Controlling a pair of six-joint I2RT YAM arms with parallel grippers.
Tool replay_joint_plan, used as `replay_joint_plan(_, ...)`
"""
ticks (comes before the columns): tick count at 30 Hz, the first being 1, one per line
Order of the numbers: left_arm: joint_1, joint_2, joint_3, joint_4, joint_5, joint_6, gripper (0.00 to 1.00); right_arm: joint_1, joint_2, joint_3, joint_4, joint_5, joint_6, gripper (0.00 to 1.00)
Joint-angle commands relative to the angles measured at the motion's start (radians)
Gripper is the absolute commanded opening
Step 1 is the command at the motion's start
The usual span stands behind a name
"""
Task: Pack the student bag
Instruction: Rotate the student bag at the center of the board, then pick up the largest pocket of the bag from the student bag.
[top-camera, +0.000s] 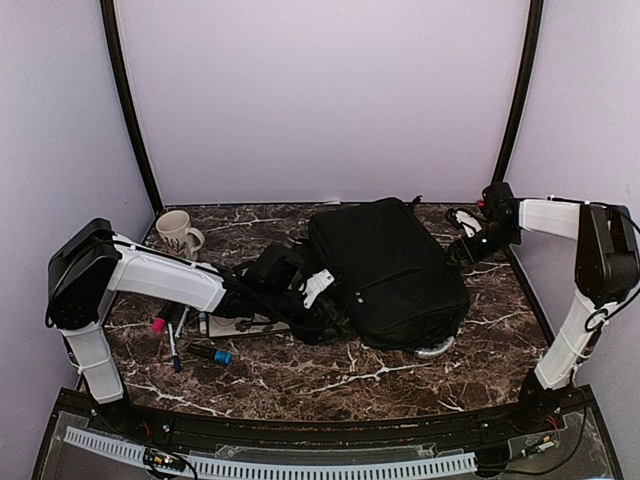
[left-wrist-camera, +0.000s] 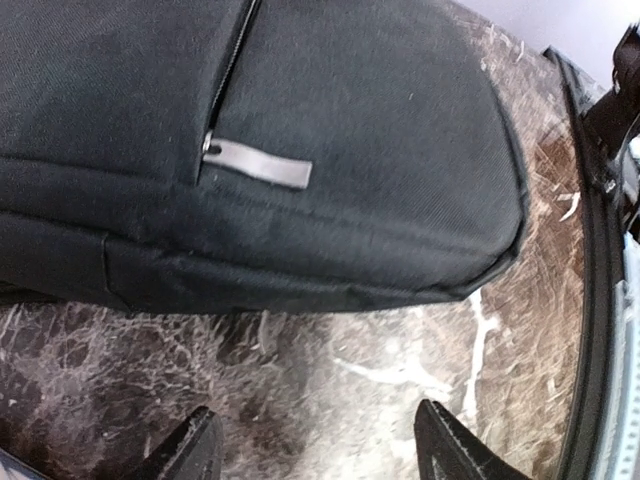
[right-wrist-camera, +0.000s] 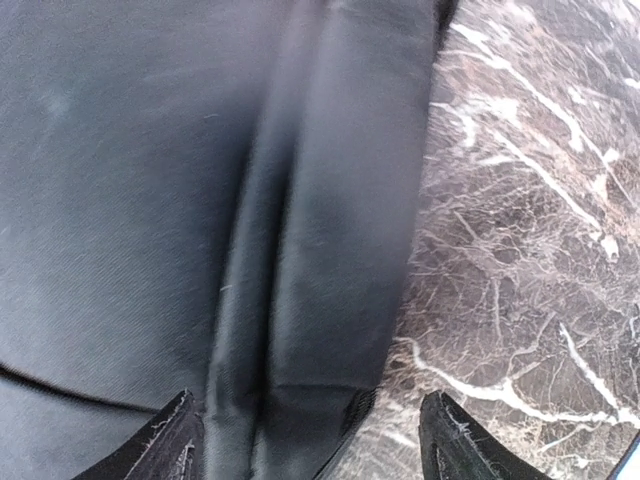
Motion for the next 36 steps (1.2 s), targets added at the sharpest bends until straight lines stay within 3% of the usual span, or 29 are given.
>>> replay_joint_plan(1,0.014,0.029,0.005,-0.003,-0.041,0.096,0.59,0.040,-0.073,-0.023,0.022,-0.018,-0.045,0.74)
replay_joint_plan(4,0.028,0.071,0.037,0.030,-0.024,0.096,0.54,0.074,-0.117,-0.011,0.022,-0.073,-0.034,0.72)
replay_joint_plan(12,0.052,0.123,0.031,0.150,0.013,0.083,0.54,0.237,-0.131,0.115,0.025,-0.193,0.003,0.67)
replay_joint_plan(16,0.051,0.146,0.020,0.231,0.024,0.071,0.53,0.288,-0.016,0.180,0.044,-0.242,0.027,0.60)
replay_joint_plan(25,0.052,0.183,0.053,0.251,0.039,0.093,0.51,0.371,0.200,0.393,0.072,-0.278,0.065,0.49)
replay_joint_plan(36,0.049,0.218,0.124,0.133,0.070,0.135,0.39,0.434,0.378,0.499,0.028,-0.251,0.120,0.47)
